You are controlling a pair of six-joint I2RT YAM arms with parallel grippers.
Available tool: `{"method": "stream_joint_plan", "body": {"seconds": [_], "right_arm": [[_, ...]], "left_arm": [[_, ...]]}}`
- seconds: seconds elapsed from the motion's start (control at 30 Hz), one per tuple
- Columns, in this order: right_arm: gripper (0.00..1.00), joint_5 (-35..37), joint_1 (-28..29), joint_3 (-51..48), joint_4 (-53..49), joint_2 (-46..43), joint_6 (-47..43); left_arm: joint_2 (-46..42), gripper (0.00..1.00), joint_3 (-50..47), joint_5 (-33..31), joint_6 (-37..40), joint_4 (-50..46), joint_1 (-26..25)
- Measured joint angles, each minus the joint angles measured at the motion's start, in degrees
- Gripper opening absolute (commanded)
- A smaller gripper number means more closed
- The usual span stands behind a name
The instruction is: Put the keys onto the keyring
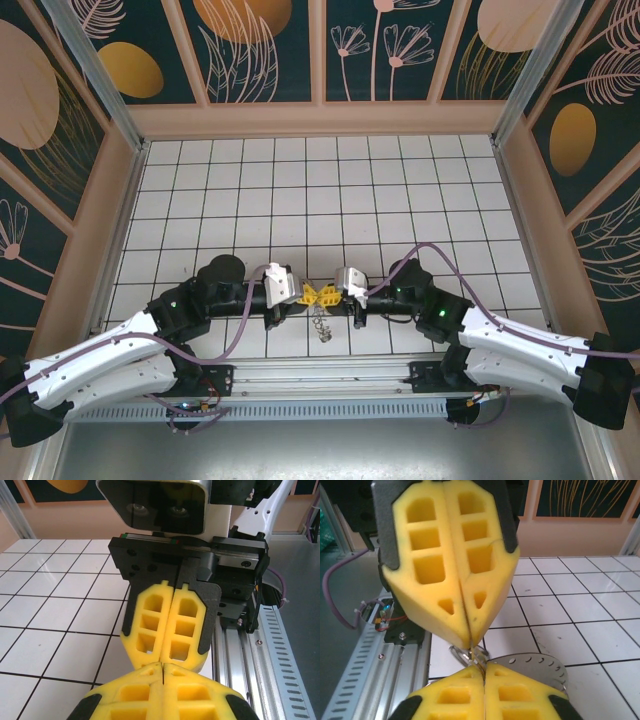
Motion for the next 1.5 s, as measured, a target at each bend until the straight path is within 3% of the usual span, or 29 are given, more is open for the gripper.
{"method": "stream_joint_plan", "body": {"seconds": [0.5, 1.5], "right_arm": [[0.0, 3.7, 0.2, 0.6, -0.2, 0.0, 4.3], [0.0, 3.7, -2.8, 1.4, 0.5, -2.1, 11.0]], "left_arm": [[0.2, 0.0, 0.5, -3.0, 0.2, 0.0, 0.1], [-0.7, 0.0, 0.5, -5.8, 0.2, -2.3, 0.1]]}}
